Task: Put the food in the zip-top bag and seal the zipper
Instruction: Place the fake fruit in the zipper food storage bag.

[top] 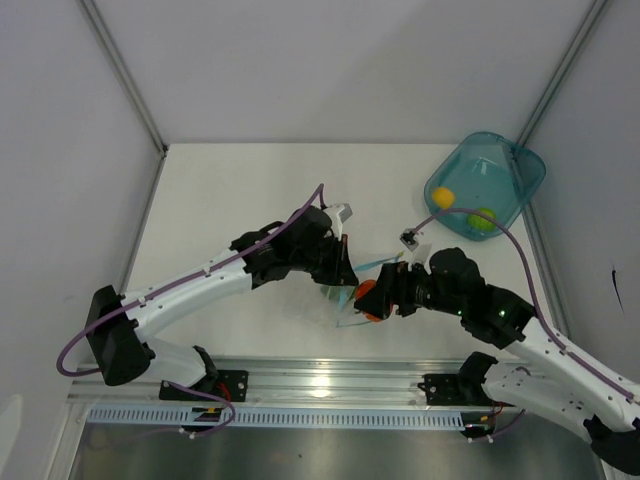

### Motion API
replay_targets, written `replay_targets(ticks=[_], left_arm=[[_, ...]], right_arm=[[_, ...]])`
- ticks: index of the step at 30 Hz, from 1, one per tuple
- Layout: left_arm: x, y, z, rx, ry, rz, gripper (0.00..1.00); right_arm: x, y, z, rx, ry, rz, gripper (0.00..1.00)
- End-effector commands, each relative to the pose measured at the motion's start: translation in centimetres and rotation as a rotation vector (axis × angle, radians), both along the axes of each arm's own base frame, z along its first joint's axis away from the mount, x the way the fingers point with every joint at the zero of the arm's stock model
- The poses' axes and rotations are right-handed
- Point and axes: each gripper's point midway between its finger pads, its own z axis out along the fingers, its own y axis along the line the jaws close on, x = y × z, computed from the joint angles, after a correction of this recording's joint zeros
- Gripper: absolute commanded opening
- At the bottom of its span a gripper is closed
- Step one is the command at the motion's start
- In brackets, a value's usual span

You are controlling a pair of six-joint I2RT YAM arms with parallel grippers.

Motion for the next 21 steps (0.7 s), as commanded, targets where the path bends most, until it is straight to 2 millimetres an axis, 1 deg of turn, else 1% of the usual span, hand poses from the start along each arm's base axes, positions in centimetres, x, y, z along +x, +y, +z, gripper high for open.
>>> replay_targets(ticks=[1, 3, 7, 9, 10, 12, 13, 21], left_arm=[[0.1, -0.8, 2.9, -0.089, -0.016, -0.003, 0.01], [0.1, -0.7, 2.8, -0.086, -0.013, -0.001, 0.01], [0.0, -0.6, 2.9, -0.096, -0.013, 0.0, 0.01], [-0.2, -0.6, 2.8, -0.097, -0.007, -0.002, 0.01], [-0.3, -0.5, 2.7, -0.096, -0.006, -0.003, 0.0], [-0.3, -0.5, 2.7, -0.099, -0.005, -0.003, 0.0], [-0.3, -0.5, 2.6, -0.097, -0.003, -0.003, 0.0], [-0.3, -0.7, 2.6, -0.104, -0.002, -0.007, 0.01]], right_arm=[[1.7, 1.0, 0.5, -0.01, -0.054, -0.063, 0.67], [2.3, 1.0, 0.3, -0.036, -0.066, -0.091, 0.68], [3.5, 0.3, -0.3, -0.083, -0.087, -0.147, 0.75], [4.2, -0.3, -0.6, -0.116, -0.101, -0.187, 0.8], [4.4, -0.4, -0.6, -0.129, -0.104, -0.197, 0.86], [4.6, -0.5, -0.6, -0.139, -0.112, -0.203, 0.91], [4.7, -0.5, -0.6, -0.142, -0.116, -0.204, 0.99], [4.9, -0.7, -0.1, -0.14, -0.132, -0.213, 1.0]])
